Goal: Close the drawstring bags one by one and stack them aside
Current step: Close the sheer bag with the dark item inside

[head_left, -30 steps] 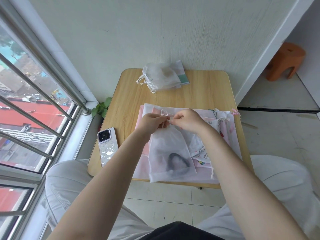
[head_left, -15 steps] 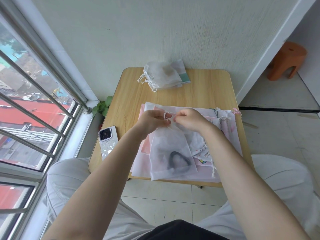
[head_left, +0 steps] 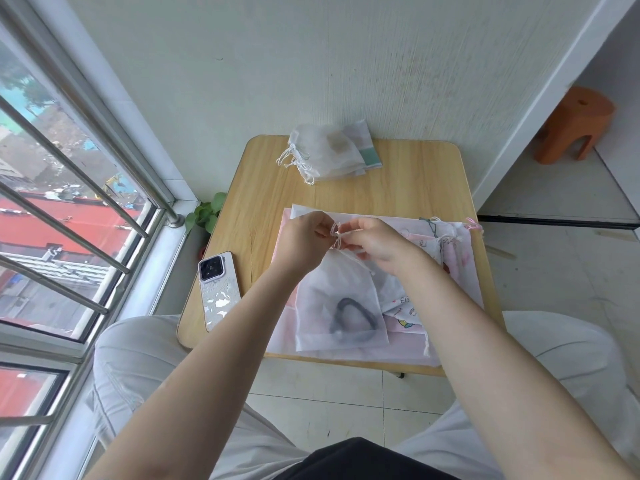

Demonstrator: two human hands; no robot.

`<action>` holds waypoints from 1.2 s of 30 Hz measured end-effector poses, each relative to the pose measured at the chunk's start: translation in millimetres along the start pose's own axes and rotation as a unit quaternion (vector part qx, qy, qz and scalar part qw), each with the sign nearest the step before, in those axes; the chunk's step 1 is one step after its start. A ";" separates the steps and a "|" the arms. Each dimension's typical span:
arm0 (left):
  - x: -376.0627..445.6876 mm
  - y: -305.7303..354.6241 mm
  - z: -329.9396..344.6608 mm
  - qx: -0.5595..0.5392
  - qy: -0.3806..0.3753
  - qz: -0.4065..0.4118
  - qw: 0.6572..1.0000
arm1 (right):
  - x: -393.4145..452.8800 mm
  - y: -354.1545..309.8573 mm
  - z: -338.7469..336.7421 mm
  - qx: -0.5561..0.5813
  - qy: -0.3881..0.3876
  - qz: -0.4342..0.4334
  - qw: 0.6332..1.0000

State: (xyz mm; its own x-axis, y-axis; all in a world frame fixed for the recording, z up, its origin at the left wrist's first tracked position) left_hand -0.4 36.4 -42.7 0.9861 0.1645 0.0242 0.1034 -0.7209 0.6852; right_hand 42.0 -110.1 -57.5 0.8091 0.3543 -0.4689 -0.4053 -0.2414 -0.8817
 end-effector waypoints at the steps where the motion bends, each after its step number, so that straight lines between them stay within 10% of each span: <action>1: -1.3 -0.4 0.6 -0.019 0.006 -0.003 1.000 | 0.9 1.0 0.2 0.020 0.000 0.008 1.000; 13: -4.8 -6.8 1.1 -0.185 -0.003 -0.069 0.980 | 0.4 10.2 1.6 0.111 -0.101 0.086 0.985; 26: -10.0 -6.2 0.4 -0.291 -0.049 -0.143 0.945 | 2.0 1.0 -10.2 0.084 0.086 0.010 0.993; 36: -10.7 -13.4 5.4 -0.273 -0.038 -0.188 0.943 | -4.3 -15.0 -20.4 0.423 0.003 -0.040 0.905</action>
State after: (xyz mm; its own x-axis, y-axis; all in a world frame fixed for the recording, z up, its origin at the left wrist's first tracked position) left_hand -11.6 40.7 -56.1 0.9018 0.2750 -0.3333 0.3858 -0.1651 0.9077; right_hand 53.3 -126.4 -41.1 0.8517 0.3339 -0.4038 -0.5238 0.5647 -0.6378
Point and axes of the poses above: each hand's wrist, its own x-axis towards the middle knuckle, its own z-axis out of the palm, y = z × x, the point moved 2 cm from there along x, towards the middle knuckle, and after that the axes turned 3 degrees about x, right-handed, at the moved point
